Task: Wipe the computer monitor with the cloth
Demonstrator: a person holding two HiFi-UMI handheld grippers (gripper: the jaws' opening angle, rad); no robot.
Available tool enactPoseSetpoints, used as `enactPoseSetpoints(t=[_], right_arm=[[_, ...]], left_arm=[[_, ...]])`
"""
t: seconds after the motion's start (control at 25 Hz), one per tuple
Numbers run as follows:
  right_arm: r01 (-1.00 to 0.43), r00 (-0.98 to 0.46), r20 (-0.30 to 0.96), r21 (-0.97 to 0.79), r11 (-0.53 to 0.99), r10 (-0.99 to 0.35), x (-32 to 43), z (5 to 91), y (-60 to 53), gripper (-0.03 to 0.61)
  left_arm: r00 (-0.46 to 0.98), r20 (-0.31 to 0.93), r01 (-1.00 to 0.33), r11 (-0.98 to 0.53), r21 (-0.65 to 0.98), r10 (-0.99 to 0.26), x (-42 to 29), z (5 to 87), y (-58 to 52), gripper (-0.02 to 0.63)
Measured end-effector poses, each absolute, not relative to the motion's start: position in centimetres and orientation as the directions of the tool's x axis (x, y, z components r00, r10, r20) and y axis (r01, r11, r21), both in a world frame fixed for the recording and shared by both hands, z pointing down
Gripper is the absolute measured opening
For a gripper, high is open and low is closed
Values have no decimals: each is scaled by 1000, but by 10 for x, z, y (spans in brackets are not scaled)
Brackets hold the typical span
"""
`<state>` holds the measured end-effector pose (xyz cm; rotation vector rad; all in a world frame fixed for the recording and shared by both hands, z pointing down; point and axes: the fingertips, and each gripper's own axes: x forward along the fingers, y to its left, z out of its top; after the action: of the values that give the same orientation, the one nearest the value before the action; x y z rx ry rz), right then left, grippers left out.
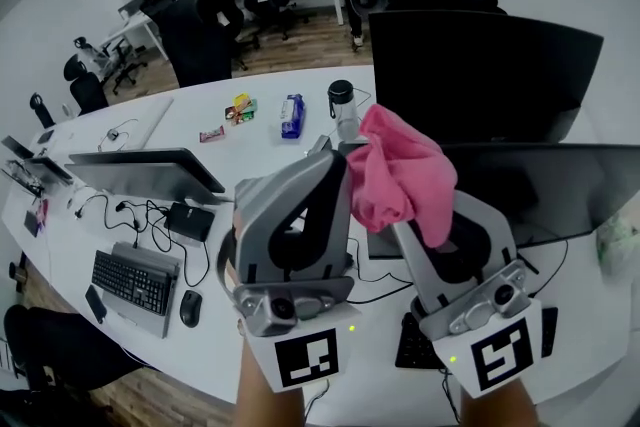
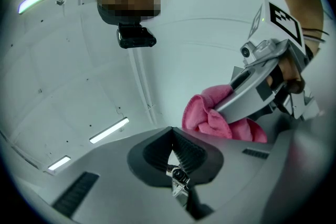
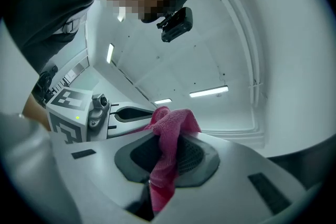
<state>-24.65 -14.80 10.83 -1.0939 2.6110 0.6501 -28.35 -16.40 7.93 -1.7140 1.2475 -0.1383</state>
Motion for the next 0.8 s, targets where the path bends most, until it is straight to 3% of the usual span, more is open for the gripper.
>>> enactPoseSetpoints(t=[0.8], right_arm=[[-721,-687,-406,279,634,-602,-164,110,-154,63]], left_arm=[[463,-381,-638,-2,-770,-800,-201,84,-170,6]])
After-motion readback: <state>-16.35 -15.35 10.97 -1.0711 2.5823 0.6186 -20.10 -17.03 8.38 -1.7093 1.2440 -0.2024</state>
